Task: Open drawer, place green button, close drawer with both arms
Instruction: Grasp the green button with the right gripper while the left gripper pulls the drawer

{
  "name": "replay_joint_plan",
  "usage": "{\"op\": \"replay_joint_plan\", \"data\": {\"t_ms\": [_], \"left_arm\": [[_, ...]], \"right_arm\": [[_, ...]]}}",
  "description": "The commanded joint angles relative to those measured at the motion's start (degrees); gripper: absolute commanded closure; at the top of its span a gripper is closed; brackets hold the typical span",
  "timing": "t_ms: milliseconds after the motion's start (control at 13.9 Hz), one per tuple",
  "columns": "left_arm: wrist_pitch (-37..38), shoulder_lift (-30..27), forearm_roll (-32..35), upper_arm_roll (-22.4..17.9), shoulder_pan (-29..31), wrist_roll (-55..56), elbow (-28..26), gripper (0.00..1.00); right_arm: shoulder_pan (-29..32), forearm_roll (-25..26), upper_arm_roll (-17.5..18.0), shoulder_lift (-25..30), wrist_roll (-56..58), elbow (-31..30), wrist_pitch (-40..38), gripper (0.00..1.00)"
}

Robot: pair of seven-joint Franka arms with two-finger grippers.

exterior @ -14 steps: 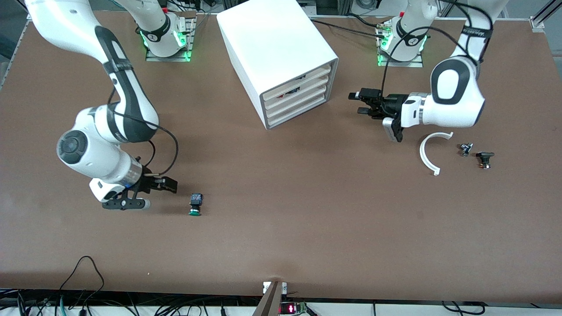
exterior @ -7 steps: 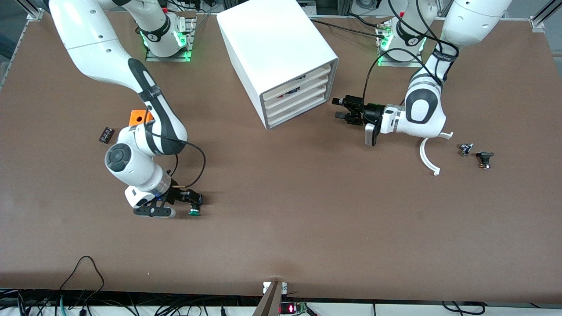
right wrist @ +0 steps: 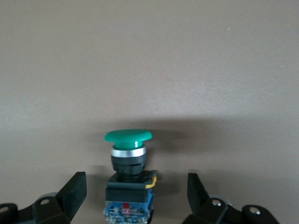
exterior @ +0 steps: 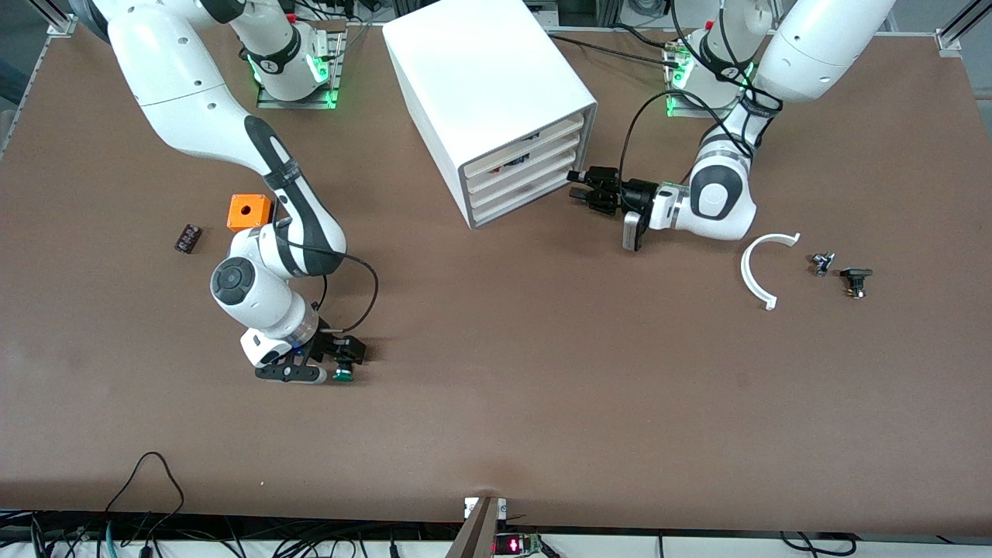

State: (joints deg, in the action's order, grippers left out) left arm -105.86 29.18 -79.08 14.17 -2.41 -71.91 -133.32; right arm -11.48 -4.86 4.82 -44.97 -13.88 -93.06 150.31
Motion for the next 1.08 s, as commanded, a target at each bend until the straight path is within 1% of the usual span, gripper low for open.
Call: {"op": "replay_joint_plan", "data": {"t_ms": [0,144,287,359,431,503,646,790,862,934,1006], "left_arm": [[-0.7,1.3,-2.0,0.6,-1.1,-2.0,0.0,0.48],[-0.7,1.4,-2.1,0.6,-2.1,-2.0,-0.3,0.49],[-0.7,1.8,-2.2,0.6,-3.3,-2.0,-0.4,0.51],[-0.7,2.0,-2.8,0.6,-3.7,-2.0,-0.8,0.51],[-0.7,2.1,-4.0,0.6,-4.0,-2.1,-1.2,0.51],[-0.7,2.1,-4.3,0.6,-5.0,-2.4,-1.5,0.56],[-0.7,2.2,-5.4,0.6,-6.0,-2.4,-1.5,0.75],[-0.7,2.2,-5.6,0.6,-6.2,-2.4,-1.5,0.9],[-0.7,2.3,-5.7,0.6,-6.6,-2.4,-1.5,0.92],[-0.7,2.6,-6.0,0.6,-7.0,-2.4,-1.5,0.97],[-0.7,3.2,-6.0,0.6,-7.0,-2.4,-1.5,1.0]], "right_arm": [[-1.2,-0.6,-0.2,-0.6,-0.3,1.1,0.2,0.29],[-1.2,-0.4,-0.2,-0.6,0.1,1.1,0.0,0.56],[-1.2,-0.3,-0.2,-0.3,0.1,1.1,-1.2,0.86],[-1.2,-0.2,-0.2,0.0,0.1,1.2,-2.3,1.0],[-0.8,-0.3,-0.2,0.1,0.1,2.3,-4.4,1.0],[-0.6,-0.3,-0.2,0.8,-0.1,3.4,-7.8,1.0],[-0.6,-0.7,-0.4,2.3,-0.4,7.3,-15.2,1.0],[-0.5,-0.7,-0.7,4.8,-0.7,8.5,-20.0,1.0],[-0.5,-0.7,-0.8,5.8,-1.1,8.5,-22.0,1.0],[-0.5,-0.6,-0.9,7.1,-2.7,8.7,-24.4,1.0],[-0.5,-0.5,-0.8,8.3,-4.6,9.4,-27.2,1.0]]}}
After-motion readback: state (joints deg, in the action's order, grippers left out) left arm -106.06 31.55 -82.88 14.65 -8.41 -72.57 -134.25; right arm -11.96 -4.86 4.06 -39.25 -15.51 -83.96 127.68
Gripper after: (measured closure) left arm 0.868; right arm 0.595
